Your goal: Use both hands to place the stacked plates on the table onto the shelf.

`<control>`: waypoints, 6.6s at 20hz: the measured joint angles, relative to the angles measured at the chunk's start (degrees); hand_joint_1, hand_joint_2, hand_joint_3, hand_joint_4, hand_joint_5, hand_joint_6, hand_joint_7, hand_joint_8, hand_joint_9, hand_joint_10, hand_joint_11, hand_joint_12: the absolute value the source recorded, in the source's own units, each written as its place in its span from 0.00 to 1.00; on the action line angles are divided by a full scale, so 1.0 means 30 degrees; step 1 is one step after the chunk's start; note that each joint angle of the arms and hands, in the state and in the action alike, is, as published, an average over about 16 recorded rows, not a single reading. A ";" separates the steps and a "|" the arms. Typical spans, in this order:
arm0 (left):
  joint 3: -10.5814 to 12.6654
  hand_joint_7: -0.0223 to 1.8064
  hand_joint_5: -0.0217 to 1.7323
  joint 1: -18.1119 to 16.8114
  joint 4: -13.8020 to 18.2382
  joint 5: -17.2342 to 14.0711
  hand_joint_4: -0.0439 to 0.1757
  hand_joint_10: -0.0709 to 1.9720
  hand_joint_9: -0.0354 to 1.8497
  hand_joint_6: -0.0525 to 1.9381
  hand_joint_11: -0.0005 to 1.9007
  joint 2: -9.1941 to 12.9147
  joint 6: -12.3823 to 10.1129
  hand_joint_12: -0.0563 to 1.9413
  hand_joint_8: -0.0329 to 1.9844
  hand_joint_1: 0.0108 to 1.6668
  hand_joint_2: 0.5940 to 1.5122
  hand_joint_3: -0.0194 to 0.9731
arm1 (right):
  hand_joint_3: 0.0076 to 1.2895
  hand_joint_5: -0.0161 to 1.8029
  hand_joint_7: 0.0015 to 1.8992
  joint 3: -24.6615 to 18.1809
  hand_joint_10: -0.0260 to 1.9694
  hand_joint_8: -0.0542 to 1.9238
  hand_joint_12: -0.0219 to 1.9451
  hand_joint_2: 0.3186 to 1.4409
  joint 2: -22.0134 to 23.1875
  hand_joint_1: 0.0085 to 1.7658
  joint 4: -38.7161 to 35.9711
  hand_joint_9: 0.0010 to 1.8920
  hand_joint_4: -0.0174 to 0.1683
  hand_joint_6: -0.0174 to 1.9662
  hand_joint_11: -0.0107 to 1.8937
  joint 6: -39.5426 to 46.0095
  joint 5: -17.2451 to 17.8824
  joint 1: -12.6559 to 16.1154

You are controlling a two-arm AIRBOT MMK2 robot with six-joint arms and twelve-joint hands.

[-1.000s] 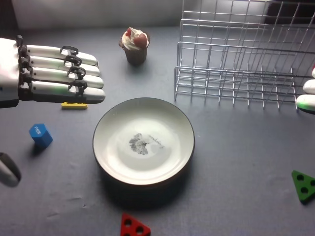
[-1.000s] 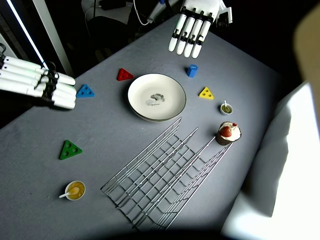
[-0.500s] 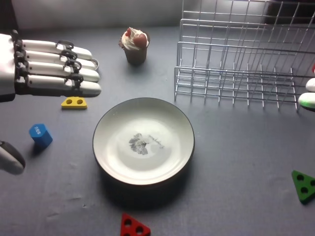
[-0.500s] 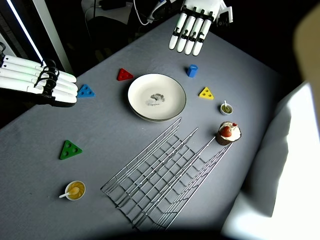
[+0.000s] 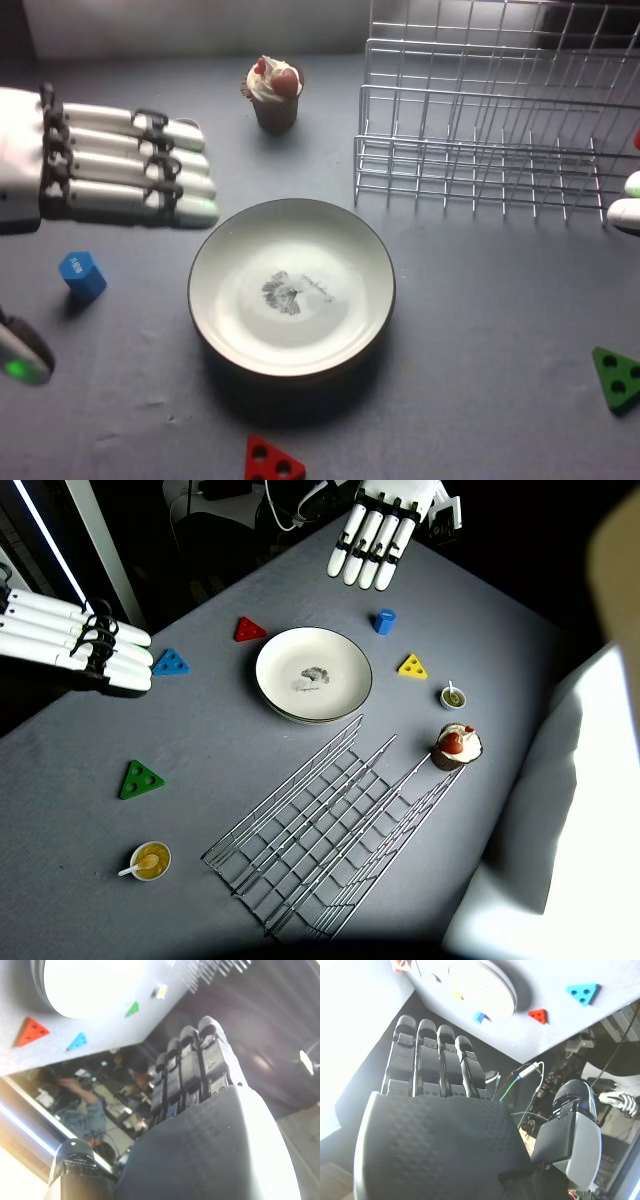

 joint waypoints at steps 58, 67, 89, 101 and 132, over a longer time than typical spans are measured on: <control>-0.2542 0.12 0.09 -0.0648 0.9101 0.8265 0.17 0.04 0.12 0.02 0.08 -0.1896 0.1089 0.03 0.02 0.01 0.45 0.04 | 0.00 0.12 0.13 -0.0045 0.02 0.04 0.02 0.56 0.0190 0.01 0.3775 0.13 0.09 0.02 0.13 0.1375 0.1058 -0.0784; -0.2076 0.10 0.08 -0.0270 0.9082 0.8515 0.17 0.04 0.11 0.02 0.08 -0.2417 0.0657 0.03 0.01 0.01 0.46 0.04 | 0.00 0.12 0.13 -0.0301 0.02 0.04 0.02 0.56 -0.0439 0.01 0.7209 0.13 0.09 0.02 0.13 -0.5298 0.2609 -0.2805; -0.0696 0.08 0.07 -0.0374 0.7035 0.8664 0.16 0.02 0.10 0.01 0.09 -0.5003 0.0314 0.03 0.01 0.01 0.47 0.04 | 0.00 0.12 0.12 0.1350 0.02 0.04 0.02 0.53 -0.6106 0.14 1.3889 0.12 0.09 0.02 0.14 -1.7410 0.3256 -0.6339; -0.0497 0.08 0.08 -0.0643 0.6754 0.9000 0.16 0.02 0.10 0.01 0.09 -0.5555 0.0152 0.03 0.01 0.03 0.47 0.04 | 0.00 0.14 0.13 0.4536 0.02 0.04 0.03 0.48 -1.1496 0.57 1.7043 0.15 0.09 0.02 0.18 -2.0180 0.3146 -0.5502; -0.0020 0.08 0.08 -0.0765 0.6612 0.8807 0.17 0.03 0.11 0.01 0.10 -0.5833 -0.0113 0.03 0.01 0.03 0.47 0.04 | 0.00 0.29 0.26 1.0303 0.06 0.08 0.06 0.56 -1.8632 0.76 2.0246 0.26 0.09 0.09 0.26 -2.0588 0.2611 -0.3579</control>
